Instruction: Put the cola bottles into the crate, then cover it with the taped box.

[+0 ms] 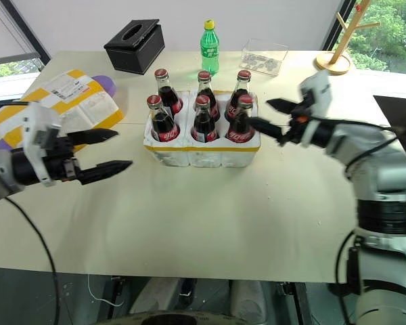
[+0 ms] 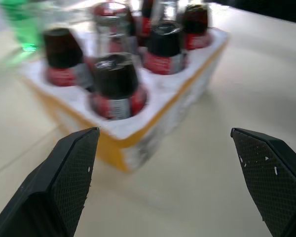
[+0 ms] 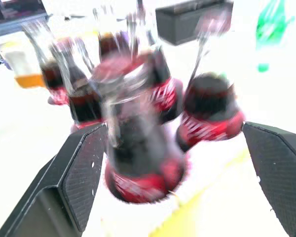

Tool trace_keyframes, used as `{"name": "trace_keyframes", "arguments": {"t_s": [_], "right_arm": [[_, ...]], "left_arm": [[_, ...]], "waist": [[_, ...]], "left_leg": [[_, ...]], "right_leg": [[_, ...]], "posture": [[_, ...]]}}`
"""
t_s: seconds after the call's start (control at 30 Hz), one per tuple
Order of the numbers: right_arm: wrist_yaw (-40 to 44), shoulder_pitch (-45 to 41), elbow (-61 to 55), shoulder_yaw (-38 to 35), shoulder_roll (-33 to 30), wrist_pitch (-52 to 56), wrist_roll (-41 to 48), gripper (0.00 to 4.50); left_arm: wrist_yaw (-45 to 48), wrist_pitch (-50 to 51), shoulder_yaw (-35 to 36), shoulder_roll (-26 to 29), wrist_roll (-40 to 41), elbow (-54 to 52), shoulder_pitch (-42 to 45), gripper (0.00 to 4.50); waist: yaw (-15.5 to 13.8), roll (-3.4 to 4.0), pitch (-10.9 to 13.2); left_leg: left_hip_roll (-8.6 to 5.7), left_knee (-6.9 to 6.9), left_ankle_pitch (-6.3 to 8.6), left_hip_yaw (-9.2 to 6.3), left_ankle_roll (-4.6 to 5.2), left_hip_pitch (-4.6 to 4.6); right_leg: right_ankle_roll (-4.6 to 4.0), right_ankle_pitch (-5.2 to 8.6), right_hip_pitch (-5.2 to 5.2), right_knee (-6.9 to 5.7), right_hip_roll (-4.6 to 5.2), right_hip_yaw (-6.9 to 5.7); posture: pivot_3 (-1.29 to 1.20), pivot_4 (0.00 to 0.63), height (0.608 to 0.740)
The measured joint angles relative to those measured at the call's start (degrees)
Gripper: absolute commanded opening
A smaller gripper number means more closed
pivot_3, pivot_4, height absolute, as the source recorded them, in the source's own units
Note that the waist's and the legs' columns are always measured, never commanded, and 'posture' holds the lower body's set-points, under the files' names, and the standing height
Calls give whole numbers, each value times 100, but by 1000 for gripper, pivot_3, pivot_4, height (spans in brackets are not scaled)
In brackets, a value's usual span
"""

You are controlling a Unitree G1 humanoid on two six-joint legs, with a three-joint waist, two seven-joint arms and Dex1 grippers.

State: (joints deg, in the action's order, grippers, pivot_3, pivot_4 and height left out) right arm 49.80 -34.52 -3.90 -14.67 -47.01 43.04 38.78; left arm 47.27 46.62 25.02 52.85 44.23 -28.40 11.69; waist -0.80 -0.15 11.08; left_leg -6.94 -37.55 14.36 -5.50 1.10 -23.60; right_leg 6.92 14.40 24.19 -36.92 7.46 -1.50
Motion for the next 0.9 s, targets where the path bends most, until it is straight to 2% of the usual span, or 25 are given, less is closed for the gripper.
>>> {"name": "trace_keyframes", "arguments": {"t_s": [0.13,0.2,0.3,0.43,0.63,0.9], "right_arm": [[326,-4,-60,-464,-401,276,414,4432],[486,-20,46,-617,-500,503,673,4432],[802,-37,144,-709,-689,588,848,4432],[931,-12,38,-655,-700,516,870,4432],[961,37,-153,-506,-660,463,877,4432],[790,111,-457,-613,-628,468,985,4432]], "left_arm": [[-532,3,554,88,-430,-165,-417,4500],[-902,-118,689,124,-985,-257,-824,4500],[-1746,-462,631,462,-2602,-78,-1885,4500],[-2635,-648,15,955,-4396,382,-2477,4500],[-3165,-873,-854,928,-5437,1120,-2087,4500],[-3820,-1850,-1699,527,-6078,3462,-814,4500]], "waist": [[36,-1,-1],[46,-1,-1],[58,0,-1],[-3,-4,0],[-25,-3,0],[19,-5,1]], "left_leg": [[11,11,0,22,0,10],[19,18,0,34,0,12],[28,40,0,60,0,16],[35,42,2,64,-2,13],[41,45,6,63,-1,10],[56,56,6,70,-2,4]], "right_leg": [[-2,-1,2,0,3,9],[-4,-2,7,0,1,18],[-8,-4,22,6,-5,43],[-17,-10,22,25,-13,48],[-16,-22,18,62,-27,47],[-14,-28,30,59,-42,51]], "posture": [[0,150,739],[0,150,739],[0,150,739],[0,150,739],[0,150,739],[0,150,739]]}}
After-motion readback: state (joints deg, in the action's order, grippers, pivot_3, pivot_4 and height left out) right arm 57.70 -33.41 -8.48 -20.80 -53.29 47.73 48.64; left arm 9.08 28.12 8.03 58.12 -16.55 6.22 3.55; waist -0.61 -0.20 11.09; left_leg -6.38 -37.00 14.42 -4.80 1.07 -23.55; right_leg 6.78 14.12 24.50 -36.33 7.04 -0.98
